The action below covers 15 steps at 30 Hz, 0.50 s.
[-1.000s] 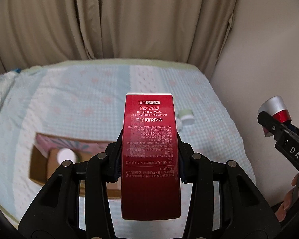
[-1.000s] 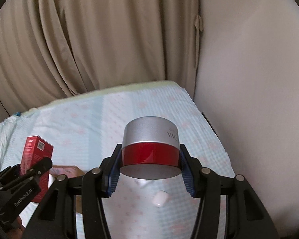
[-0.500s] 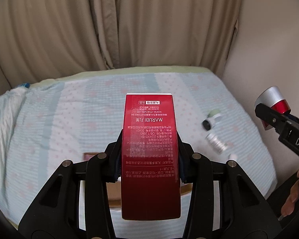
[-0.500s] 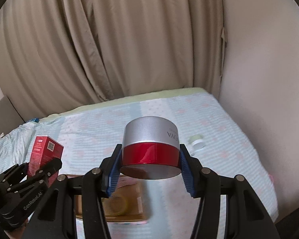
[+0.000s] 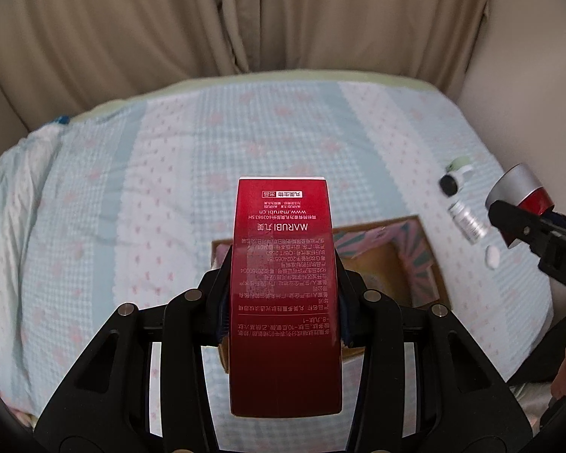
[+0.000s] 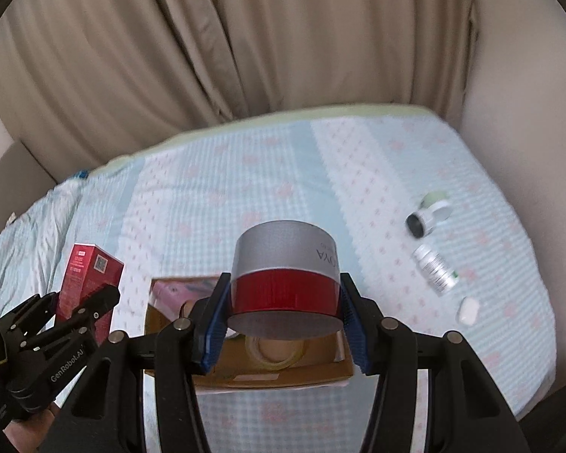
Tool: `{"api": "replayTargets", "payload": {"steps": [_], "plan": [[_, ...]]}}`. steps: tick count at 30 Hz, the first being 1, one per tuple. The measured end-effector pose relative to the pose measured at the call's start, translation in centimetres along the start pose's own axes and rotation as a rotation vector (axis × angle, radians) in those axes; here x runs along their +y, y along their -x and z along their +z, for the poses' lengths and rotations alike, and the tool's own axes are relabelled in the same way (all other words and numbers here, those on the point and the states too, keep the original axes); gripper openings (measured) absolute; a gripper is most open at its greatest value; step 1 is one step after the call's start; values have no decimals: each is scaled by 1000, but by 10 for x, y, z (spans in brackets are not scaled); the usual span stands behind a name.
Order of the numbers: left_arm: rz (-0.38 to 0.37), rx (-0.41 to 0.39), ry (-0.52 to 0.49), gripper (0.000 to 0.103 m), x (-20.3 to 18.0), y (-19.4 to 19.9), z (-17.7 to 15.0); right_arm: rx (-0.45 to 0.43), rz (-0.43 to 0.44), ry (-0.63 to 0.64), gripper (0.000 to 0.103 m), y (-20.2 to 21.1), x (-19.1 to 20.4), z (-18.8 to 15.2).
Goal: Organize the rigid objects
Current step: 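Carry the red box and red-banded jar over the cardboard box with both tools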
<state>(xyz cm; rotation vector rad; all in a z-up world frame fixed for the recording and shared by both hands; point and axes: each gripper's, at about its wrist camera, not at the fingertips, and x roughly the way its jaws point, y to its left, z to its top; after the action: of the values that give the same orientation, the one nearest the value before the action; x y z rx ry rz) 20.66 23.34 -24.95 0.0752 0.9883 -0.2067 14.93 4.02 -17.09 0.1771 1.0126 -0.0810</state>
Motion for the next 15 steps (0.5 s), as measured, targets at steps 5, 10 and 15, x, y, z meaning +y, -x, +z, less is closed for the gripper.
{"api": "replayTargets", "payload": {"steps": [5, 10, 15], "plan": [[3, 81, 10, 39, 6, -48, -15, 106, 2, 3, 49, -52, 7, -15], [23, 144, 36, 39, 13, -100, -29, 191, 13, 24, 49, -100, 13, -36], [52, 176, 29, 39, 18, -145, -40, 243, 15, 38, 49, -142, 13, -55]]}}
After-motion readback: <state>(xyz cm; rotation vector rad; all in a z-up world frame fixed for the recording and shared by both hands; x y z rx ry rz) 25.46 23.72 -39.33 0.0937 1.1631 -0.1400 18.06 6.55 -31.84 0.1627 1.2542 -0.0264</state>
